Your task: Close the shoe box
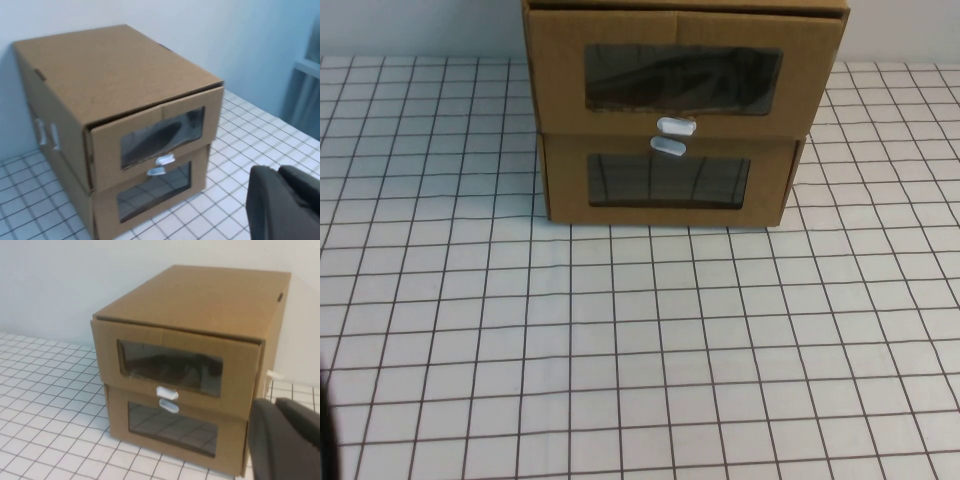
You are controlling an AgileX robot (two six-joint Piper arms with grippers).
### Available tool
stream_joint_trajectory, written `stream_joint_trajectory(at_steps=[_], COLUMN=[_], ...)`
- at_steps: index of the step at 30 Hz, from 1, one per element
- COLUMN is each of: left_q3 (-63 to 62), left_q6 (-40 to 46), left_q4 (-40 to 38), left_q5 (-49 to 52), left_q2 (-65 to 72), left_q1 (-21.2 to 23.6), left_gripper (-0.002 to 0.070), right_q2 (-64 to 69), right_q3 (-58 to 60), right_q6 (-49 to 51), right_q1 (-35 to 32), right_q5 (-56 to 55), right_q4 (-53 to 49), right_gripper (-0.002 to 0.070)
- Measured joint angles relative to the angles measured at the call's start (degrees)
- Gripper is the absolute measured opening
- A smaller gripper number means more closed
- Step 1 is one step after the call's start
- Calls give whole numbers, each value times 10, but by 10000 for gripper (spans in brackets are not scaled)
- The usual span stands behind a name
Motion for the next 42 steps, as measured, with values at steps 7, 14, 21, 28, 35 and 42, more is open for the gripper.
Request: stream_joint_trajectory(at_steps=[7, 14, 21, 28, 35, 42], left_q3=[240, 389, 518, 619, 676, 718], left_q6=[-43, -55, -55, -55, -55, -55], left_q4=[26, 88, 140, 144, 144, 144], left_q5=[-97, -198, -298, -424, -470, -470], left_q2=[-239, -401, -409, -401, -401, -401], left_q1=[0, 0, 0, 0, 0, 0], left_gripper=[-5, -5, -5, -5, -5, -5], right_q2=[-138, -196, -196, -196, -196, -196], right_q3=[116, 196, 278, 343, 373, 376], right_q6=[8, 8, 8, 10, 10, 10], right_q1=[0, 0, 0, 0, 0, 0], right_q5=[-14, -60, -163, -182, -163, -93], right_q4=[0, -12, -13, -13, -13, -13], right_gripper=[-14, -14, -14, -14, -14, -14])
